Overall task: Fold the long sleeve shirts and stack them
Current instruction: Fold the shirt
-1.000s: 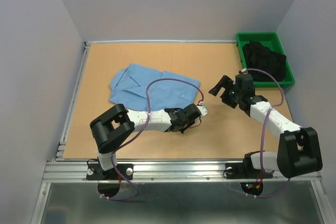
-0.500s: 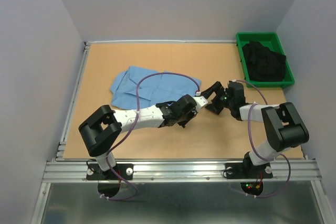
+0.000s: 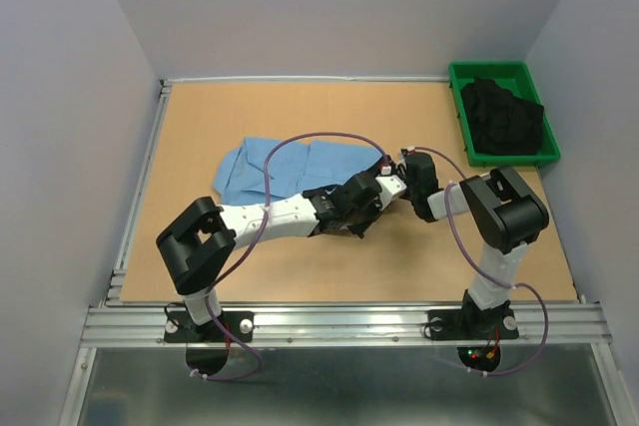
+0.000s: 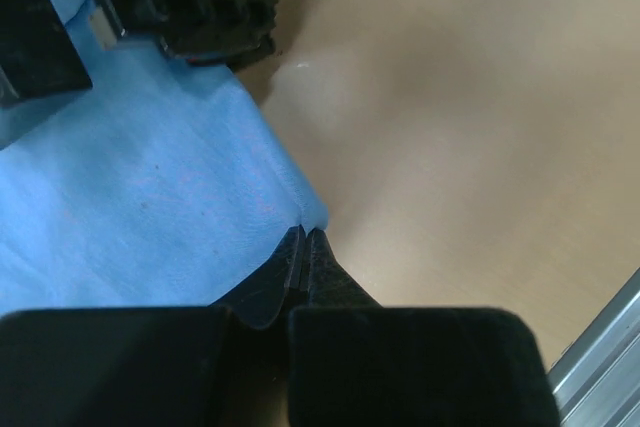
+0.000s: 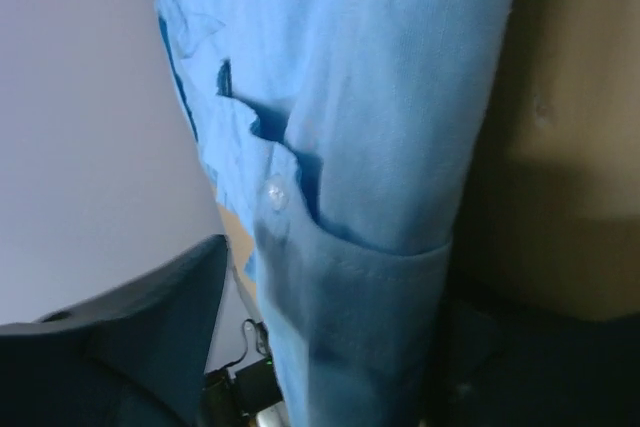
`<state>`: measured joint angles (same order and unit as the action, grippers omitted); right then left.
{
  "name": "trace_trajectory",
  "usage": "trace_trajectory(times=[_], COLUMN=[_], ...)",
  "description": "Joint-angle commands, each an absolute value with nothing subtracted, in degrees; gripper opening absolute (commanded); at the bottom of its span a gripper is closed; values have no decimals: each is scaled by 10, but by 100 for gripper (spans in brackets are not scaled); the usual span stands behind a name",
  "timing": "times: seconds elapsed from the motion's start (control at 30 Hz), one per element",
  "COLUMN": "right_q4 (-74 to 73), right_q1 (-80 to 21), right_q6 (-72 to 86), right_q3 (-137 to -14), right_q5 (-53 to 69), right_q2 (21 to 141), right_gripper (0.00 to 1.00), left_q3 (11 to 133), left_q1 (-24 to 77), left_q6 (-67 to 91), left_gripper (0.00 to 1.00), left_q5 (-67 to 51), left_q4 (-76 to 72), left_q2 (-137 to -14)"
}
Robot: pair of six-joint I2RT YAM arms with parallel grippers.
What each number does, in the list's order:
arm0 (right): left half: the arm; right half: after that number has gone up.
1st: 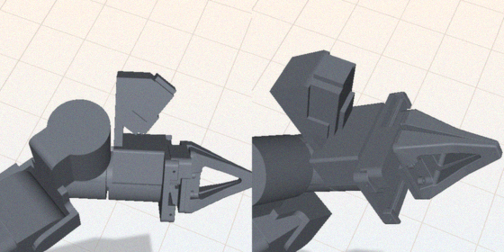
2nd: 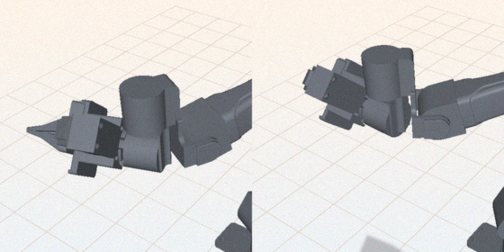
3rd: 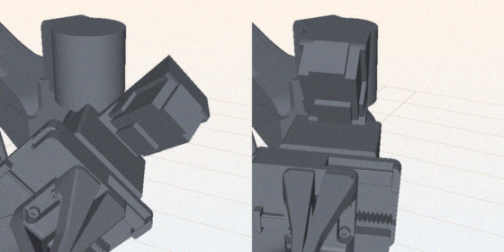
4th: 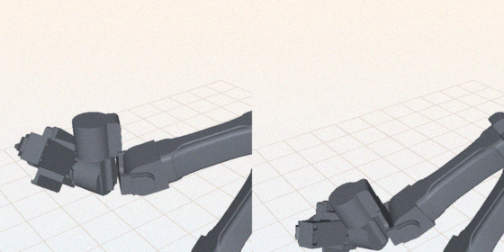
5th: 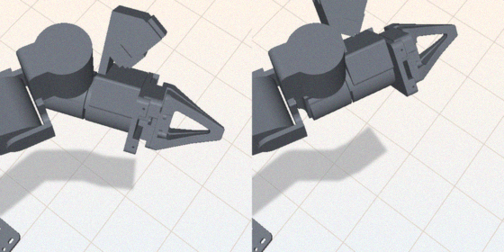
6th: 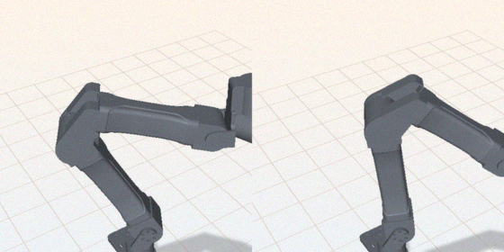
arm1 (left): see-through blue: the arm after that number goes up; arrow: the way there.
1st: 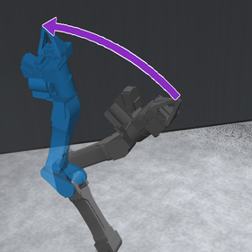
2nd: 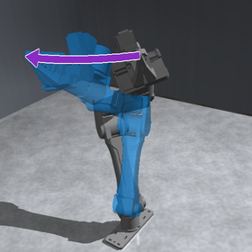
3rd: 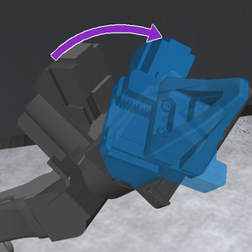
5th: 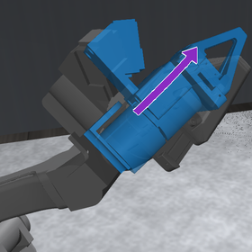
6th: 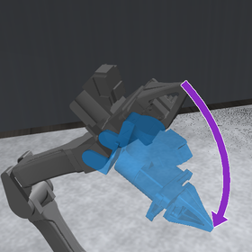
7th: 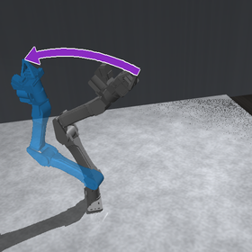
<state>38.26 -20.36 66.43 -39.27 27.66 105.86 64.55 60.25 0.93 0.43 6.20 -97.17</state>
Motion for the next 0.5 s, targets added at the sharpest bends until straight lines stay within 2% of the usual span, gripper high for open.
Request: trace_trajectory(times=[0.0, 0.07, 0.1, 0.13, 0.2, 0.23, 0.27, 0.3, 0.33, 0.47], right_q4=[383, 382, 380, 377, 367, 347, 331, 290, 264, 80], right_q1=[-204, -204, -203, -202, -198, -191, -186, -178, -174, -160], right_q6=[643, 624, 617, 610, 579, 567, 533, 510, 486, 291], right_q3=[-420, -428, -430, -431, -433, -435, -443, -450, -457, -543], right_q5=[257, 255, 256, 258, 271, 276, 291, 296, 301, 309], right_q2=[1089, 1092, 1091, 1090, 1088, 1086, 1085, 1083, 1078, 1065], right_gripper=[61, 50, 38, 31, 18, 7, 4, 1, 1, 1], left_q3=[692, 701, 707, 707, 704, 700, 697, 689, 686, 670], left_q1=[602, 602, 602, 601, 600, 599, 595, 592, 590, 563], left_q6=[11, 15, 16, 20, 21, 23, 25, 25, 25, 37], left_gripper=[2, 10, 16, 30, 43, 49, 57, 62, 70, 83], left_q5=[-29, -40, -44, -42, -41, -39, -38, -39, -40, -47], left_q4=[48, 53, 53, 54, 54, 54, 49, 46, 40, 37], left_q2=[-996, -1003, -1005, -1005, -999, -991, -986, -970, -962, -912])
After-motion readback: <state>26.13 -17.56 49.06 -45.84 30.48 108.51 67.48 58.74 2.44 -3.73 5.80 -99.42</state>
